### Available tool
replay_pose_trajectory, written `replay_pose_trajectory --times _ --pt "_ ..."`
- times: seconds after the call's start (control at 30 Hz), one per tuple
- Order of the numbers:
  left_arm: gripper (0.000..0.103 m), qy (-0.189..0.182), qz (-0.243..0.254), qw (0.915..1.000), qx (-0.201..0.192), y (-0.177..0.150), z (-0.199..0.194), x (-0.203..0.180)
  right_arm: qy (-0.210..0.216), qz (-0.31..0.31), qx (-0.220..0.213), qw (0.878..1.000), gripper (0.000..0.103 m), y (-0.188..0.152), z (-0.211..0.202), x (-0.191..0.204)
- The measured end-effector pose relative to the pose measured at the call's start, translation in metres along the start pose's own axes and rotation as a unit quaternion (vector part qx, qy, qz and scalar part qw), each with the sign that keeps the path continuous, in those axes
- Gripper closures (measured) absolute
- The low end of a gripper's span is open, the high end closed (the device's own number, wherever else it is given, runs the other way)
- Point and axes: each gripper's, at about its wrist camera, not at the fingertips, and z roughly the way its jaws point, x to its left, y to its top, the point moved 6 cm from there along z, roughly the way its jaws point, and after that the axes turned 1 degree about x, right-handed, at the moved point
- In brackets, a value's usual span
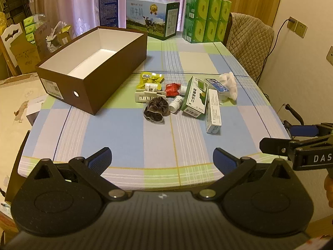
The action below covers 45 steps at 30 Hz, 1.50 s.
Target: Organize objects
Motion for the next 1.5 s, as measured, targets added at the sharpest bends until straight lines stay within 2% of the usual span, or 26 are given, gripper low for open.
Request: replay_pose_trajectory --times 1.5 --pt "0.001 0.002 -0.002 0.9999 0.014 -0.002 0.006 -0.002 0.003 0.001 0.007 1.0 0.002 -0.005 0.002 -0.016"
